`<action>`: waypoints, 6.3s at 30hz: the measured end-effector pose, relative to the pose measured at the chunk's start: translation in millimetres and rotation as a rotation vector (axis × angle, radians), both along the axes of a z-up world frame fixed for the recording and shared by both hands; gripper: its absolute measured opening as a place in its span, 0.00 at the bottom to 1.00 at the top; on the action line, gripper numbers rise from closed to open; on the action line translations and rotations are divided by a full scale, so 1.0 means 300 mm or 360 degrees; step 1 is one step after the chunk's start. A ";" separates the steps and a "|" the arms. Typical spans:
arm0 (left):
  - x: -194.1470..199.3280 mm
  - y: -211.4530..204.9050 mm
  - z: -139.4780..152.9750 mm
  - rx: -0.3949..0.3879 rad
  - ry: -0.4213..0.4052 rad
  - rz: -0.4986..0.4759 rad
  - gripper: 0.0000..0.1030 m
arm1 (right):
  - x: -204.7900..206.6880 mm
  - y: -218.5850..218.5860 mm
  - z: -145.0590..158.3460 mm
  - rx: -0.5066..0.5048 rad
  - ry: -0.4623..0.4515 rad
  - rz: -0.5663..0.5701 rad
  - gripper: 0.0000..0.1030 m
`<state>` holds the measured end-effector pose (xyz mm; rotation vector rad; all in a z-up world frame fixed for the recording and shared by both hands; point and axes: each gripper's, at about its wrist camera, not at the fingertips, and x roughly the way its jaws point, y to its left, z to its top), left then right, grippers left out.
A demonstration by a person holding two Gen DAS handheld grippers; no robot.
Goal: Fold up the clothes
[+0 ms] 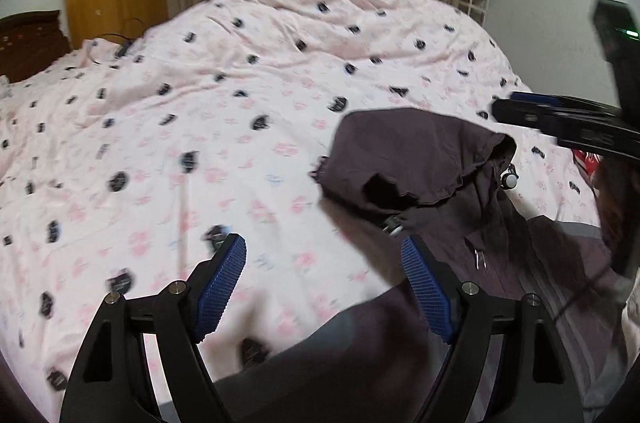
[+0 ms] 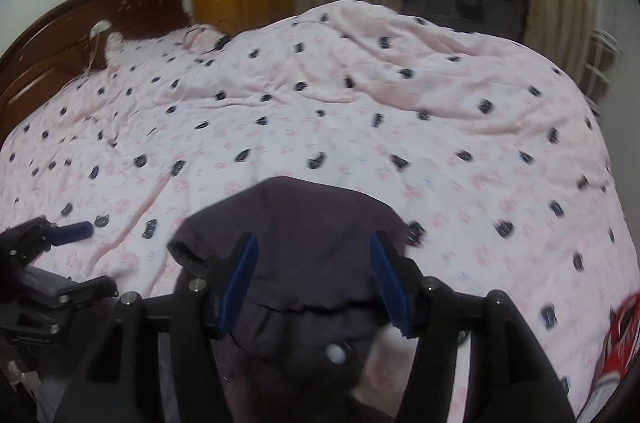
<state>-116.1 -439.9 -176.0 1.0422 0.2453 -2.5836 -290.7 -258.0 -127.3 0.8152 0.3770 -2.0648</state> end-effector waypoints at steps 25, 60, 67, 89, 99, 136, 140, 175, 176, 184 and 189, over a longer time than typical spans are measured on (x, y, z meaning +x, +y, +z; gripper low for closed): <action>-0.211 -0.014 -0.140 -0.0007 -0.0128 0.0026 0.74 | -0.104 0.055 -0.238 0.0113 -0.0151 -0.0178 0.56; -0.170 -0.057 -0.071 -0.0292 -0.0103 0.0263 0.54 | -0.056 0.064 -0.187 0.0082 0.0000 -0.0340 0.05; -0.165 -0.043 -0.029 -0.0353 -0.0080 0.0254 0.54 | -0.059 0.067 -0.161 0.0073 0.0041 -0.0363 0.08; -0.161 -0.085 -0.179 -0.0123 -0.0240 0.0278 0.57 | -0.156 0.155 -0.314 0.0087 -0.0271 -0.0427 0.07; -0.151 -0.132 -0.275 0.0071 -0.0324 0.0347 0.77 | -0.166 0.149 -0.408 0.0189 -0.0285 -0.0405 0.22; -0.127 -0.068 -0.081 0.0031 -0.0131 0.0154 0.77 | -0.032 0.138 -0.063 -0.0120 -0.0134 -0.0108 0.47; -0.118 -0.037 -0.013 0.0008 -0.0018 0.0110 0.77 | -0.012 0.029 -0.112 -0.0011 -0.0195 -0.0006 0.01; -0.263 0.060 -0.279 0.0135 -0.0259 -0.0030 0.79 | -0.028 -0.203 -0.173 0.0078 -0.0364 0.0341 0.04; -0.263 0.060 -0.279 0.0134 -0.0258 -0.0030 0.79 | -0.041 -0.248 -0.184 0.0111 -0.0410 0.0384 0.04; -0.262 0.061 -0.280 0.0140 -0.0249 -0.0023 0.79 | -0.108 -0.446 -0.319 0.0282 -0.0656 0.0576 0.05; -0.263 0.062 -0.282 0.0142 -0.0246 -0.0019 0.79 | -0.163 -0.452 -0.361 0.0303 -0.0669 0.0514 0.00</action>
